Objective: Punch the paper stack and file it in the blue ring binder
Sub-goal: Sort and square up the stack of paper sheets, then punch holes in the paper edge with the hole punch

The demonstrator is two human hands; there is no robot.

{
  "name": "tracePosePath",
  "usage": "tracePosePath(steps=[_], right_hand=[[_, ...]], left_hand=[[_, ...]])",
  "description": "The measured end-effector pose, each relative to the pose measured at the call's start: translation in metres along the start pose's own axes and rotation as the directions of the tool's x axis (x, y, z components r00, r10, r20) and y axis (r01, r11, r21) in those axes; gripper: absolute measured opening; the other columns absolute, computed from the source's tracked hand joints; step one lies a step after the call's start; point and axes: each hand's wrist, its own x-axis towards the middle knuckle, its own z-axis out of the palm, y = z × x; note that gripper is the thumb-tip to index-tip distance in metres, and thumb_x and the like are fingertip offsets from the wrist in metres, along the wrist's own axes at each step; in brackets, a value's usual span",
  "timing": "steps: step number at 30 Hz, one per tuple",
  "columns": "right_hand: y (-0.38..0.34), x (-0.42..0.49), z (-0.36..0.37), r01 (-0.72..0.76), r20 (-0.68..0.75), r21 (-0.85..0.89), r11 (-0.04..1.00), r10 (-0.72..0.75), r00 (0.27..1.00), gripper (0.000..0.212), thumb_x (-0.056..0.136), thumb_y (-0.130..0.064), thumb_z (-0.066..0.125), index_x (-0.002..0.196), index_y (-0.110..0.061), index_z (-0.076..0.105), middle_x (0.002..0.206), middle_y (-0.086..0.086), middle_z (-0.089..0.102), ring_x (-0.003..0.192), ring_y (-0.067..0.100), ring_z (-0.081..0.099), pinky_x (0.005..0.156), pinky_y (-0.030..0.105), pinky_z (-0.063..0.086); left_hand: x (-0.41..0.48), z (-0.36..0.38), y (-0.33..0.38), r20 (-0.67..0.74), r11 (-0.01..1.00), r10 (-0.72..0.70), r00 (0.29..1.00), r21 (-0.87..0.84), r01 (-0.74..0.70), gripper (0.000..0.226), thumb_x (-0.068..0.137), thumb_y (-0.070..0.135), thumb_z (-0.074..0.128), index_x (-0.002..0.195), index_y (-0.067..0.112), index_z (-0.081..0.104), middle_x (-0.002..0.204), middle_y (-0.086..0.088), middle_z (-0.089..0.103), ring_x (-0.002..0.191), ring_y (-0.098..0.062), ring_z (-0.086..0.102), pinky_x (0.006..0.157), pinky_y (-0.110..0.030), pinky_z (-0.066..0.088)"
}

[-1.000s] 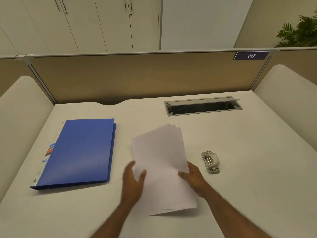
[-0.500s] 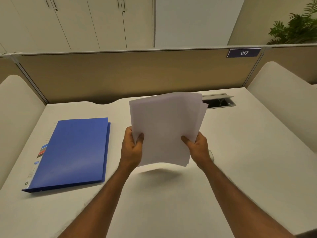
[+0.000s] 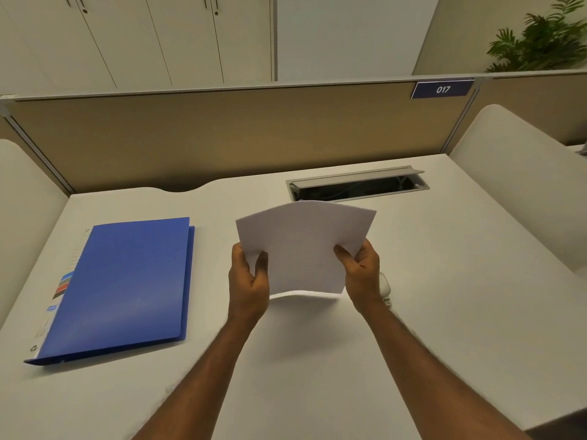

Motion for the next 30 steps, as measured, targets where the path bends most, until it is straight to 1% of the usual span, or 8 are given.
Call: tracePosePath(steps=[5, 8, 12, 15, 17, 19, 23, 30], right_hand=[[0.013, -0.005, -0.002, -0.063, -0.005, 0.026, 0.998, 0.064, 0.998, 0.038, 0.08, -0.025, 0.059, 0.117, -0.015, 0.059, 0.106, 0.003, 0.069, 0.093, 0.015, 0.066, 0.09, 0.039, 0.056], [0.021, -0.004, -0.002, -0.054, 0.007, 0.024, 0.998, 0.053, 0.999, 0.04, 0.082, -0.026, 0.058, 0.12, -0.013, 0.058, 0.108, 0.006, 0.068, 0.096, 0.018, 0.065, 0.086, 0.033, 0.056], [0.04, -0.01, -0.002, -0.097, 0.061, -0.049, 0.994, 0.1, 0.993, 0.022, 0.084, -0.028, 0.057, 0.106, -0.029, 0.061, 0.106, 0.0, 0.069, 0.1, 0.017, 0.065, 0.092, 0.035, 0.051], [0.049, -0.009, -0.003, -0.092, 0.078, -0.136, 0.986, 0.103, 0.992, 0.014, 0.091, -0.021, 0.056, 0.101, -0.031, 0.059, 0.105, -0.004, 0.068, 0.1, 0.015, 0.065, 0.09, 0.032, 0.051], [0.052, -0.006, -0.004, -0.105, 0.098, -0.205, 0.973, 0.127, 0.987, 0.016, 0.092, -0.015, 0.055, 0.103, -0.026, 0.056, 0.103, -0.004, 0.067, 0.097, 0.017, 0.064, 0.088, 0.033, 0.051], [0.062, -0.006, -0.007, -0.168, 0.113, -0.298, 0.94, 0.21, 0.971, 0.02, 0.091, -0.012, 0.056, 0.109, -0.019, 0.053, 0.101, -0.007, 0.064, 0.097, 0.018, 0.062, 0.086, 0.031, 0.048], [0.084, -0.012, -0.011, -0.257, 0.107, -0.449, 0.856, 0.337, 0.935, 0.027, 0.089, -0.014, 0.056, 0.116, -0.011, 0.054, 0.115, 0.003, 0.062, 0.111, 0.021, 0.056, 0.094, 0.035, 0.045], [0.097, -0.018, -0.029, -0.371, 0.077, -0.467, 0.802, 0.455, 0.887, 0.029, 0.088, -0.014, 0.057, 0.117, -0.014, 0.056, 0.119, 0.004, 0.062, 0.114, 0.023, 0.057, 0.099, 0.039, 0.046]], left_hand=[[-0.006, 0.002, -0.02, 0.025, 0.997, -0.039, 0.999, 0.066, 0.037, 0.028, 0.098, 0.016, 0.046, 0.122, 0.028, 0.04, 0.113, 0.021, 0.053, 0.1, 0.002, 0.059, 0.085, -0.014, 0.051], [-0.007, 0.004, -0.023, -0.009, 0.996, 0.017, 1.0, 0.085, -0.016, 0.023, 0.097, 0.013, 0.046, 0.119, 0.019, 0.043, 0.109, 0.018, 0.056, 0.096, 0.007, 0.059, 0.076, -0.008, 0.051], [-0.013, 0.007, -0.034, -0.058, 0.994, -0.068, 0.996, 0.08, 0.072, 0.023, 0.099, 0.012, 0.042, 0.118, 0.024, 0.039, 0.109, 0.023, 0.053, 0.095, -0.002, 0.059, 0.07, -0.004, 0.048], [-0.01, 0.001, -0.042, -0.064, 0.982, -0.107, 0.992, 0.149, 0.115, 0.019, 0.1, 0.013, 0.042, 0.118, 0.018, 0.043, 0.108, 0.009, 0.058, 0.098, -0.011, 0.06, 0.075, -0.013, 0.05], [-0.006, -0.006, -0.049, -0.051, 0.961, -0.171, 0.984, 0.214, 0.178, 0.026, 0.099, 0.013, 0.042, 0.124, 0.009, 0.046, 0.116, -0.003, 0.059, 0.106, -0.023, 0.059, 0.089, -0.028, 0.05], [-0.004, -0.012, -0.06, -0.016, 0.919, -0.306, 0.952, 0.256, 0.3, 0.035, 0.099, 0.014, 0.041, 0.134, 0.007, 0.044, 0.129, -0.01, 0.056, 0.118, -0.029, 0.054, 0.103, -0.042, 0.044], [-0.008, -0.016, -0.076, 0.037, 0.841, -0.513, 0.857, 0.224, 0.493, 0.038, 0.099, 0.015, 0.043, 0.136, 0.009, 0.044, 0.132, -0.011, 0.055, 0.118, -0.031, 0.054, 0.103, -0.043, 0.043], [-0.027, -0.009, -0.09, 0.1, 0.813, -0.582, 0.807, 0.088, 0.576, 0.03, 0.097, 0.017, 0.049, 0.127, 0.017, 0.049, 0.123, -0.003, 0.059, 0.107, -0.023, 0.058, 0.096, -0.039, 0.046]])
